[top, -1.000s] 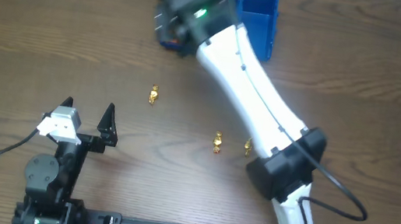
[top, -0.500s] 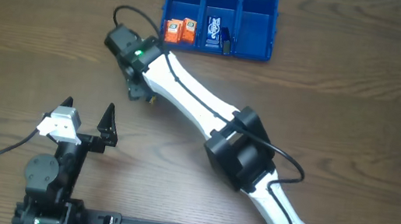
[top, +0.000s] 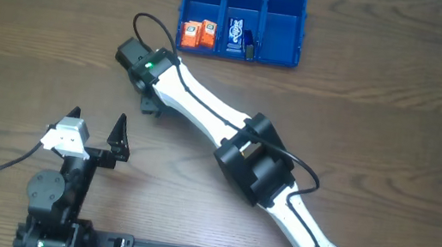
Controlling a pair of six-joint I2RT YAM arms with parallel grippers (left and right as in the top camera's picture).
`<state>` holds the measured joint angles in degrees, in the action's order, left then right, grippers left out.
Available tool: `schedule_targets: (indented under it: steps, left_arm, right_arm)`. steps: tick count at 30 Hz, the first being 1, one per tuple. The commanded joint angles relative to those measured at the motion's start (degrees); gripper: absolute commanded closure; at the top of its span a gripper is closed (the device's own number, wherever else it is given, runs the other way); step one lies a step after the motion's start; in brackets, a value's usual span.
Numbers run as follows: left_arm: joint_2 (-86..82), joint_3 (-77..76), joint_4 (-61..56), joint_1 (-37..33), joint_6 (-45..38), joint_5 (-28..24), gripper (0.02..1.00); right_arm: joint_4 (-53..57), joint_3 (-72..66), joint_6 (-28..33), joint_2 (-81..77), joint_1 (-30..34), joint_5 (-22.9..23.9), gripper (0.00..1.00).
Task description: Sort Candies Into Trays
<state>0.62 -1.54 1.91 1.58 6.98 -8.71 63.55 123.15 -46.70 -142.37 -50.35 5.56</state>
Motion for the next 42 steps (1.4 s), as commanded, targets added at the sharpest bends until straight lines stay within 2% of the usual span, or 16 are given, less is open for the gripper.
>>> schedule_targets:
  steps: [1, 5, 8, 14, 18, 23, 26, 31, 34, 42]
  left_arm:
    - [-0.35, 1.27, 1.68, -0.24, -1.01, -1.01, 0.020]
    - [-0.35, 1.27, 1.68, -0.24, -1.01, -1.01, 0.023]
    - [-0.35, 1.27, 1.68, -0.24, -1.01, -1.01, 0.020]
    - [-0.35, 1.27, 1.68, -0.24, -1.01, -1.01, 0.020]
    - [-0.35, 1.27, 1.68, -0.24, -1.01, -1.01, 0.020]
    - [-0.35, 1.27, 1.68, -0.24, -1.01, -1.01, 0.020]
    - [-0.35, 1.27, 1.68, -0.24, -1.01, -1.01, 0.020]
    - [-0.35, 1.27, 1.68, -0.24, -1.01, -1.01, 0.020]
    - [-0.35, 1.27, 1.68, -0.24, -1.01, -1.01, 0.020]
    - [-0.35, 1.27, 1.68, -0.24, -1.01, -1.01, 0.020]
  right_arm:
    - [-0.20, -0.20, -3.13, -2.62, 0.76, 0.31, 0.533]
    - [-0.09, -0.20, -3.61, -2.62, 0.87, 0.31, 0.781]
    - [-0.07, -0.20, -3.93, -2.62, 1.14, 0.33, 0.860]
    - [1.60, -0.20, -1.97, -0.02, 2.62, 0.37, 0.897]
    - [4.09, -0.20, 3.43, 7.74, 5.05, 0.96, 0.915]
    - [7.08, -0.20, 9.16, 20.55, 11.43, 7.52, 0.897]
    - [7.28, -0.20, 12.92, 23.71, 17.20, 7.72, 0.886]
    - [6.62, -0.20, 18.71, 23.04, 26.75, 7.96, 0.888]
    - [4.92, -0.20, 20.28, 21.66, 30.25, 7.89, 0.888]
    - [-1.40, -0.20, 23.69, 14.95, 32.17, 7.89, 0.869]
